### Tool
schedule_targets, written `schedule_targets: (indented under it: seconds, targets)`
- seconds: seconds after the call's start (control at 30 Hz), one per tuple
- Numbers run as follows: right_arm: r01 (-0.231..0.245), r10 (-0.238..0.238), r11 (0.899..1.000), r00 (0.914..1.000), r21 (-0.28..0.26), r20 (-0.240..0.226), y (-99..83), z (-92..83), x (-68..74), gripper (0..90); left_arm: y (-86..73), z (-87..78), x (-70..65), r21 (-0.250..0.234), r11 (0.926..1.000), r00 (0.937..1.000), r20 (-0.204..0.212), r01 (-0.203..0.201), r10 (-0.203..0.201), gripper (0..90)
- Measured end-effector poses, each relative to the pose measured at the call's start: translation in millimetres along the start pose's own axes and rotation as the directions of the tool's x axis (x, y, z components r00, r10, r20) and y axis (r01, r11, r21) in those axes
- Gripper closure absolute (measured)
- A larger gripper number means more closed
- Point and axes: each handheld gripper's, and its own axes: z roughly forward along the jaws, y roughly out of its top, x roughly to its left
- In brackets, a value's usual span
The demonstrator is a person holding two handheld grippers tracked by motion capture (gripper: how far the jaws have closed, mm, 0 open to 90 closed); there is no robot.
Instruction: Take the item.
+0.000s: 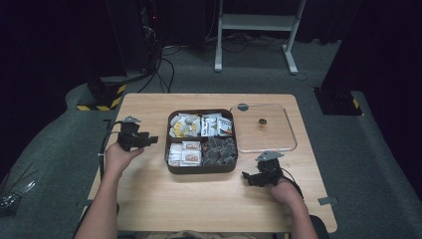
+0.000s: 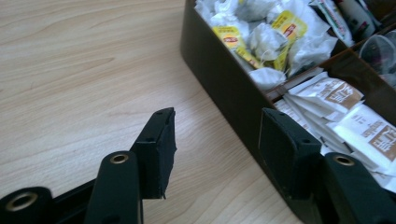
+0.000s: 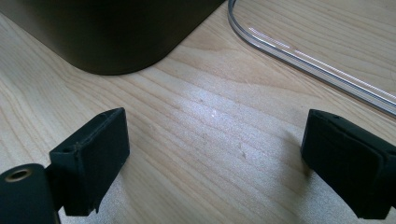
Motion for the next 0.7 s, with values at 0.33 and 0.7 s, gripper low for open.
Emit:
schedule_targets:
  seconds: [0.33, 0.7]
  targets:
    - [0.000, 0.000, 1.000, 1.0000, 0.000, 0.000, 0.0, 0.0, 0.0, 7.7, 11.3, 2.8, -12.5, -0.008, 0.9996, 0.9990, 0.034, -0.029, 0.029, 48.9]
    - [-0.004, 0.004, 1.000, 1.0000, 0.000, 0.004, -0.3, -0.3, 0.4, 7.8, 24.2, 10.4, -31.5, -0.020, 0.9952, 0.9916, 0.086, -0.095, 0.097, 51.0]
